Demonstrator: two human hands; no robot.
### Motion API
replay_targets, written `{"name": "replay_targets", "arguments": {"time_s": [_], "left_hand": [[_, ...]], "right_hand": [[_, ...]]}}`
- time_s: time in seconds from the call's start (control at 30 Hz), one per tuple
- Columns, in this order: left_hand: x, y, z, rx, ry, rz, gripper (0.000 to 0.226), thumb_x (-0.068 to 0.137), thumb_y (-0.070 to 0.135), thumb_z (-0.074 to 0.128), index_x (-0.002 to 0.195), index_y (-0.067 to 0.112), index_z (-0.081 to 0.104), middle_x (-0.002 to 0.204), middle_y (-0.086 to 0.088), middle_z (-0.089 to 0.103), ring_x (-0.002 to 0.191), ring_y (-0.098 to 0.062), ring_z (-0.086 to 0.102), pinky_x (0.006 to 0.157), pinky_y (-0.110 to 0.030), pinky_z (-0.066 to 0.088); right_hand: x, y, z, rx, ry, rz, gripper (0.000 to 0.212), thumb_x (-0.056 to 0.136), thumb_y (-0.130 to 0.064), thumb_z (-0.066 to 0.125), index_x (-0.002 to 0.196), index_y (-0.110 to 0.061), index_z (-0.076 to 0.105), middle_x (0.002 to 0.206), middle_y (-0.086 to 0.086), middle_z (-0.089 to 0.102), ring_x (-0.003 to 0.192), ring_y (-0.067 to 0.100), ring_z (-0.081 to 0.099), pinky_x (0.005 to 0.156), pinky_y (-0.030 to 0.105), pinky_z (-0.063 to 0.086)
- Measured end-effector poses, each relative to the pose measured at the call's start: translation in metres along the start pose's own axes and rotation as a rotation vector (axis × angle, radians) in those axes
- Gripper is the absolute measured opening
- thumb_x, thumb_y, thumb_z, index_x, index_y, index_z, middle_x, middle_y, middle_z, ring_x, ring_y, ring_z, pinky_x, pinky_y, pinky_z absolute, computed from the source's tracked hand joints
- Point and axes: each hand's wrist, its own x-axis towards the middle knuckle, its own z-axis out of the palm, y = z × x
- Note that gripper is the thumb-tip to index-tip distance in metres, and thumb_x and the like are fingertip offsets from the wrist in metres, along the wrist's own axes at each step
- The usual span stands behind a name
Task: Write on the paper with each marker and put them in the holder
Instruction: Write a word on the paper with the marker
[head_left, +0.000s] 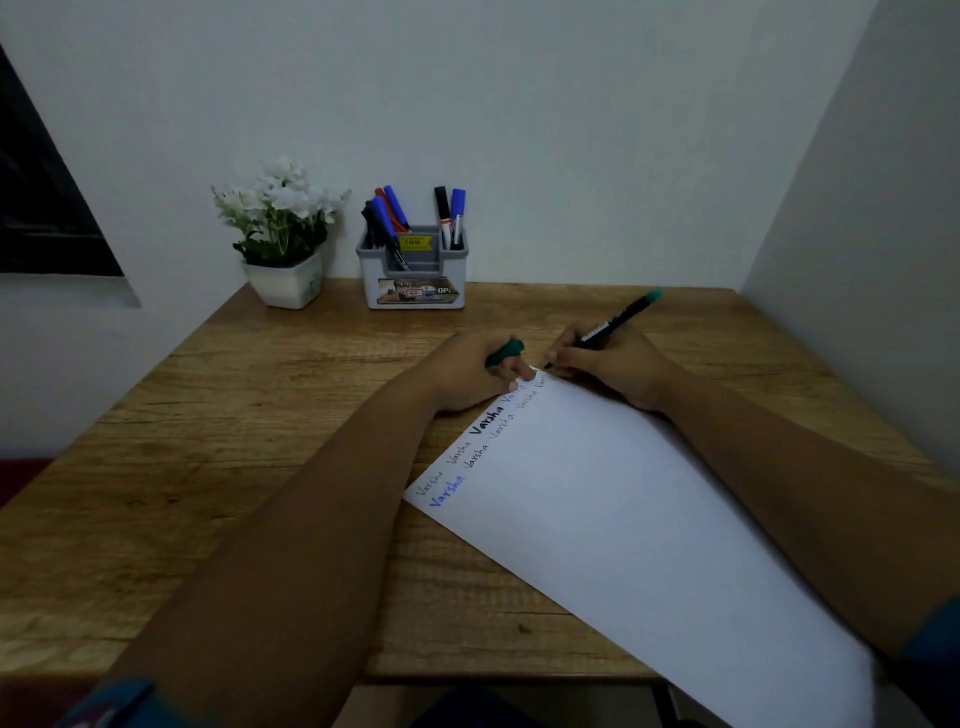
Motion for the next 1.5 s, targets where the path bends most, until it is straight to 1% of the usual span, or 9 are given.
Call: {"name": "replay_targets", "arguments": {"time_s": [0.17,0.27,0.7,0.83,0.97,1.17,1.33,1.4,1.5], "left_hand": [[0.0001,-0.0007,0.0001,0.008,0.001,0.011,0.039,0.084,0.001,0.067,0.072,0.032,0.047,0.109,0.007,0.072,0.107,-0.007,0.063,0.096,-0.034,0.050],[-0.0014,-0.0004,-0.0002,0.021,0.002,0.026,0.039,0.084,0.000,0.066,0.070,0.031,0.046,0.109,0.007,0.072,0.107,-0.006,0.063,0.096,-0.035,0.050],[-0.0015,0.0006,-0.0012,0.018,-0.016,0.020,0.033,0.088,0.000,0.061,0.071,0.023,0.043,0.111,0.003,0.071,0.107,-0.004,0.063,0.095,-0.032,0.051],[-0.0001,-0.0009,-0.0010,0.033,-0.013,0.027,0.032,0.086,0.002,0.065,0.073,0.025,0.046,0.112,0.005,0.071,0.106,-0.002,0.062,0.091,-0.028,0.050],[0.0007,-0.0017,-0.0010,0.030,-0.003,0.024,0.033,0.086,0.002,0.066,0.073,0.025,0.047,0.111,0.006,0.071,0.104,0.000,0.062,0.089,-0.023,0.049],[0.0016,-0.0040,-0.0009,0.025,-0.004,0.014,0.030,0.088,0.003,0.064,0.073,0.023,0.046,0.112,0.005,0.071,0.096,0.013,0.058,0.084,-0.015,0.048],[0.0026,-0.0064,0.0001,0.021,0.004,0.021,0.027,0.086,0.003,0.067,0.077,0.023,0.051,0.112,0.006,0.071,0.097,0.004,0.061,0.085,-0.015,0.047],[0.0032,-0.0074,0.0002,0.015,-0.002,0.016,0.020,0.087,0.004,0.067,0.080,0.017,0.053,0.113,0.007,0.070,0.096,0.007,0.060,0.083,-0.012,0.047],[0.0039,-0.0081,0.0005,0.006,0.003,0.014,0.026,0.087,0.003,0.067,0.078,0.022,0.050,0.113,0.006,0.071,0.094,0.013,0.058,0.079,-0.007,0.045]], "right_hand": [[-0.0023,-0.0022,-0.0007,-0.222,0.005,-0.041,0.008,0.080,0.000,0.063,0.080,-0.003,0.070,0.069,-0.003,0.068,0.068,0.007,0.058,0.069,0.022,0.048],[-0.0024,-0.0006,-0.0008,-0.273,0.018,-0.073,0.008,0.080,-0.005,0.065,0.078,-0.009,0.072,0.073,-0.002,0.070,0.071,0.006,0.061,0.076,0.028,0.051],[-0.0023,-0.0021,-0.0009,-0.313,0.020,-0.075,0.013,0.079,-0.005,0.067,0.074,-0.015,0.071,0.075,-0.005,0.071,0.072,0.004,0.061,0.077,0.026,0.050],[-0.0022,-0.0011,-0.0005,-0.221,0.032,-0.064,0.020,0.082,-0.004,0.065,0.072,-0.020,0.071,0.082,0.010,0.072,0.075,0.008,0.062,0.078,0.027,0.050],[-0.0016,-0.0012,-0.0002,-0.346,0.028,-0.076,0.009,0.081,-0.009,0.067,0.078,-0.015,0.072,0.079,-0.006,0.072,0.075,0.002,0.061,0.077,0.021,0.048],[-0.0015,-0.0024,-0.0016,-0.354,0.027,-0.087,0.008,0.080,-0.007,0.067,0.079,-0.012,0.072,0.076,-0.006,0.071,0.072,0.001,0.061,0.071,0.016,0.048],[-0.0021,-0.0002,-0.0006,-0.229,0.047,-0.072,0.011,0.082,0.001,0.062,0.074,-0.004,0.067,0.071,-0.006,0.067,0.067,0.003,0.058,0.068,0.015,0.047],[-0.0021,0.0004,-0.0001,-0.183,0.063,-0.076,0.016,0.082,0.003,0.061,0.072,-0.007,0.067,0.075,0.001,0.068,0.069,0.005,0.060,0.069,0.015,0.048],[-0.0032,-0.0016,0.0006,-0.256,0.048,-0.089,0.009,0.082,0.003,0.061,0.077,-0.001,0.068,0.071,-0.005,0.067,0.064,-0.002,0.058,0.064,0.009,0.045]]}}
